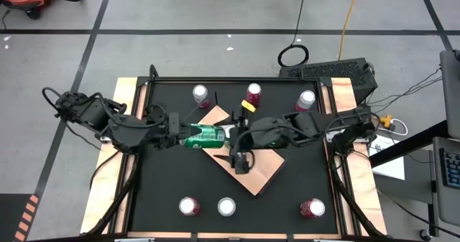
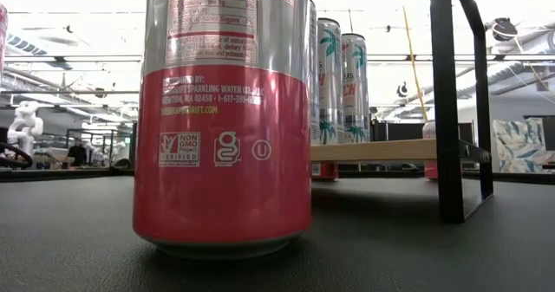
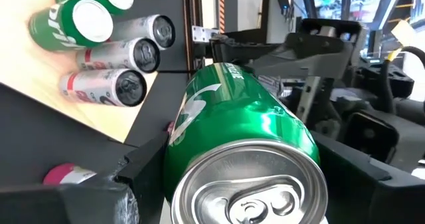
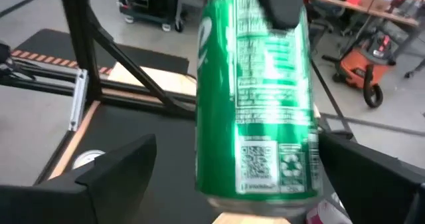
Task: Place canned beverage on shelf
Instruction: Put the green soda can aligned with the other green soda cans
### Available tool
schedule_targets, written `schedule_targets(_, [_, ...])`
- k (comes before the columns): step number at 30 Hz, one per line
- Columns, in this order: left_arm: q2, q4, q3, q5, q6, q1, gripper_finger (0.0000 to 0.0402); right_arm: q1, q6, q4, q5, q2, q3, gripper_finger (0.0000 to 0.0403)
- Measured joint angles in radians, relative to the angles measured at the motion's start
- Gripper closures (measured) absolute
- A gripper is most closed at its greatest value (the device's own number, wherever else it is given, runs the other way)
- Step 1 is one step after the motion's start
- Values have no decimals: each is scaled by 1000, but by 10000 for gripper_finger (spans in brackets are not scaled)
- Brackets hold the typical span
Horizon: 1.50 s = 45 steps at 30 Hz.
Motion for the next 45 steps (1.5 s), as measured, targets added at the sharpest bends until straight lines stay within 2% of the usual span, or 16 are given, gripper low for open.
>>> schedule_targets(20, [19, 40, 0, 49, 0, 47, 116, -57, -144, 93, -54, 62, 0, 14])
schedule_targets(23, [22, 37, 0, 51, 0, 50, 116, -63, -148, 93, -54, 60, 0, 38])
schedule_targets(30, [23, 43, 0, 51, 4, 68, 116, -69, -147, 72, -48, 61, 0, 126])
schedule_targets(32, [23, 41, 0, 51, 4, 68, 113, -69, -146, 71, -45, 61, 0, 139])
schedule_targets(39, [29, 34, 0, 24, 47, 68, 61, -69, -121, 53, -52, 60, 0, 126])
schedule_targets(45, [24, 20, 1, -24, 166, 69, 20, -66, -56, -5, -84, 53, 0, 127])
